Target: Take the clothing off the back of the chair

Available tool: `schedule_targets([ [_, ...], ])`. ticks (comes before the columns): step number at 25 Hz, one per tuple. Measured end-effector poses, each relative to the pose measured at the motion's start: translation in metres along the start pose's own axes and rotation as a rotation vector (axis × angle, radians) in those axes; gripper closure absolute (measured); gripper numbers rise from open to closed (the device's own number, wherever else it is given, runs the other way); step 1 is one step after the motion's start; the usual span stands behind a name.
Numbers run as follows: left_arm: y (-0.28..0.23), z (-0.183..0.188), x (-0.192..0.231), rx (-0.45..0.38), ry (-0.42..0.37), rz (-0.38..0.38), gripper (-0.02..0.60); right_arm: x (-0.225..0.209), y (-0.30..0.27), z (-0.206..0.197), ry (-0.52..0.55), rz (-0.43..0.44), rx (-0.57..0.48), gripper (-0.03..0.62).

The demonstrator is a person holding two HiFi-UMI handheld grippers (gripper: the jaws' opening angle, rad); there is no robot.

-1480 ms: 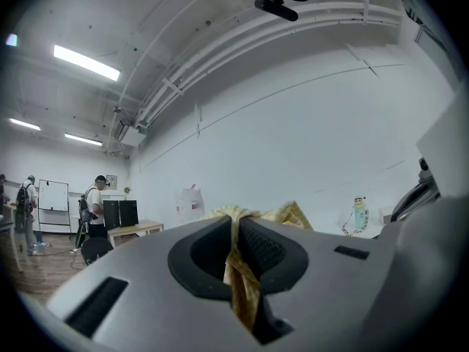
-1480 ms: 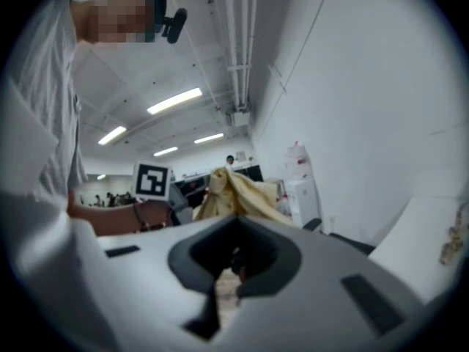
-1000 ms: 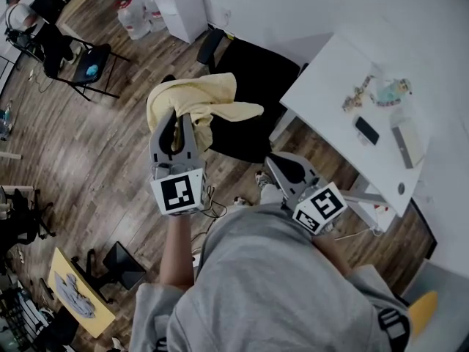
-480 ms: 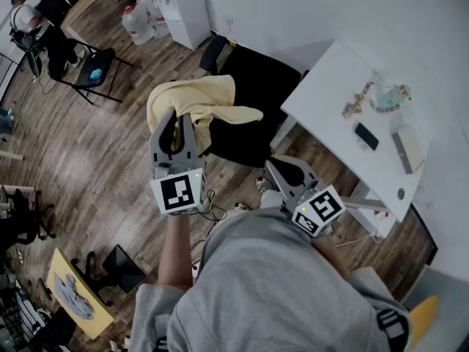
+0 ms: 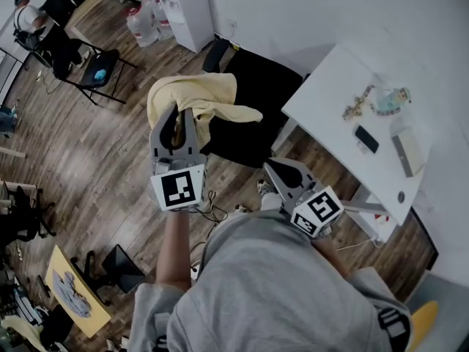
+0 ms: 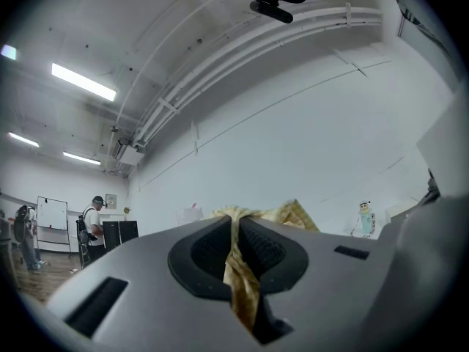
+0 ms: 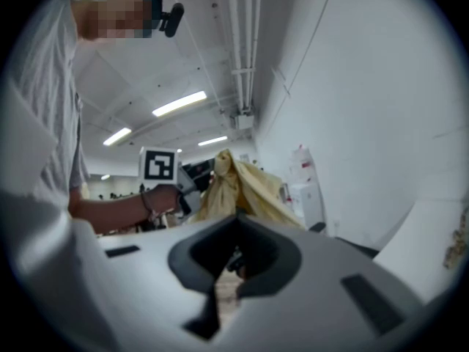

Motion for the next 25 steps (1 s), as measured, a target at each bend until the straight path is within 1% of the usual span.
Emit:
schedule_targets([
  [9, 0.005, 0.018, -0.001, -0.038, -0.016, 0.021, 0.526, 0.001, 0.009, 0.001, 0.004, 0.015, 0.008, 0.560],
  [12, 0.006, 0.023, -0.002, -0.036, -0.026, 0.027, 0.526, 0.001, 0.011, 0.002, 0.014, 0.023, 0.004, 0.560],
  [15, 0.008, 0.026, -0.002, -0.057, -0.032, 0.038, 0.526, -0.001, 0.013, 0.004, 0.025, 0.030, -0.002, 0.560],
  [19, 0.011, 0.035, -0.003, -0.066, -0.029, 0.051, 0.526, -0.002, 0.017, 0.007, 0.029, 0.033, -0.009, 0.560],
  [25, 0.014, 0.043, -0.007, -0.092, -0.022, 0.084, 0.526, -0.002, 0.026, 0.001, 0.034, 0.047, 0.001, 0.560],
])
Point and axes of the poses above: the fingertips, and each gripper's own axes: y backward along the fingers, x to its left, z out of its top, the point moved 7 cm from there along y, backward along the fingers, and after that the axes turned 6 degrees about x, right-handed, at the moved point
